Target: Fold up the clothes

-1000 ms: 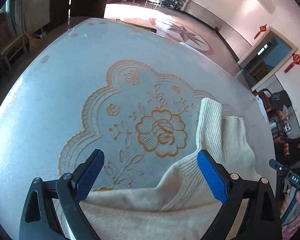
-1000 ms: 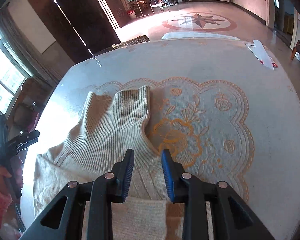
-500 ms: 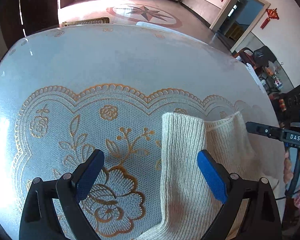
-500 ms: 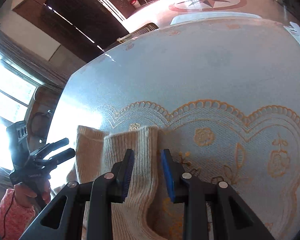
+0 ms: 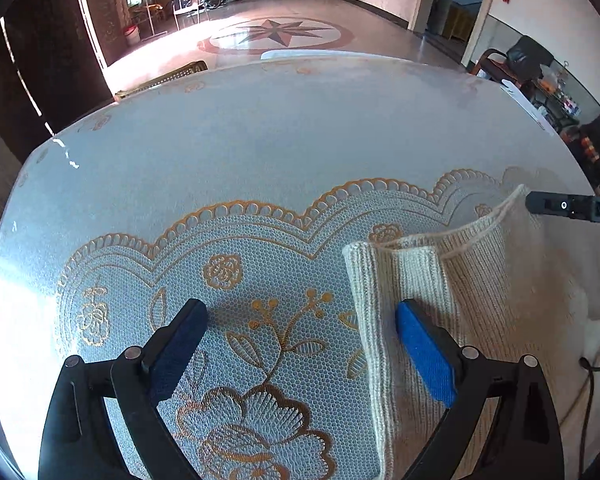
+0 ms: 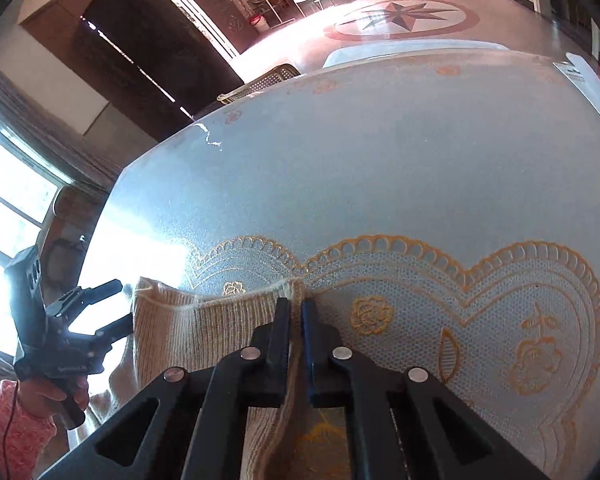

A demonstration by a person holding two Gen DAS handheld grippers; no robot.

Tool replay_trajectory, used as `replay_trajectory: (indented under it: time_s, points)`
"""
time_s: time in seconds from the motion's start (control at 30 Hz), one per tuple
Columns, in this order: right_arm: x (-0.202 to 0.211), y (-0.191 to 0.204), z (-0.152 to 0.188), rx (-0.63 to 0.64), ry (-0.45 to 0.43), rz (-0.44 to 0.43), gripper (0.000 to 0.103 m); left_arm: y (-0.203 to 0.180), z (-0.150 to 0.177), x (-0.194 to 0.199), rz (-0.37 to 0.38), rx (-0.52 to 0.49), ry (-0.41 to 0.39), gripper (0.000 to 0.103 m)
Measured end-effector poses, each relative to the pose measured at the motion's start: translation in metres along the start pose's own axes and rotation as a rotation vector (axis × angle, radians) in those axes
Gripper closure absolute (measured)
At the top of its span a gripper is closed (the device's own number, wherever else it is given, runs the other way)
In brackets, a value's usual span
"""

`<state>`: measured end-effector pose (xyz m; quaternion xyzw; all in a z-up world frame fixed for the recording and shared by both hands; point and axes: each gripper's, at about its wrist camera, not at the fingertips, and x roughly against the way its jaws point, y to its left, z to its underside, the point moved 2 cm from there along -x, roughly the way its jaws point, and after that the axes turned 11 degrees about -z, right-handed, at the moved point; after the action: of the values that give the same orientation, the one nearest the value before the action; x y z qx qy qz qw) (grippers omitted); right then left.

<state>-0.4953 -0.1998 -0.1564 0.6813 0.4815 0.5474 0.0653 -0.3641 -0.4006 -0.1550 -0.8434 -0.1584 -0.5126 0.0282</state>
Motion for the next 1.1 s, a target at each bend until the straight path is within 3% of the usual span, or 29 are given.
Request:
replay_trajectory:
  time_s: [0.17,0.47,0.5,0.53,0.57,0.6,0.63,0.77,0.9,1.1]
  points:
    - [0.005,-0.009,0.009,-0.055,-0.004,-0.051,0.099,-0.004,-0.008,-0.007,-0.017,0.050,-0.004,0.000]
    - [0.006,-0.006,0.008,-0.075,-0.014,-0.063,0.100,-0.012,-0.023,-0.010,-0.015,0.050,-0.022,0.002]
    - [0.005,-0.005,0.007,-0.071,-0.015,-0.060,0.100,-0.011,-0.023,-0.007,-0.015,0.045,-0.030,0.005]
    - [0.004,-0.005,0.007,-0.067,-0.017,-0.057,0.100,-0.010,-0.023,-0.004,-0.012,0.040,-0.038,0.016]
    - [0.003,-0.005,0.007,-0.065,-0.019,-0.055,0.100,-0.008,-0.024,0.000,-0.001,0.037,-0.049,0.043]
    - [0.003,-0.005,0.007,-0.068,-0.024,-0.057,0.101,-0.007,-0.026,0.003,0.021,0.042,-0.049,0.061]
    - [0.004,-0.006,0.008,-0.073,-0.029,-0.059,0.101,-0.004,-0.028,0.004,0.061,0.062,-0.032,0.095]
    - [0.006,-0.009,0.010,-0.103,-0.040,-0.064,0.101,0.003,-0.032,0.007,0.087,0.080,-0.027,0.097]
    - [0.009,-0.009,0.011,-0.147,-0.062,-0.071,0.099,0.024,-0.027,0.011,0.161,0.197,-0.030,0.097]
    - [0.025,0.002,0.009,-0.216,-0.114,-0.208,0.099,0.047,-0.023,0.039,0.316,0.294,-0.111,0.097]
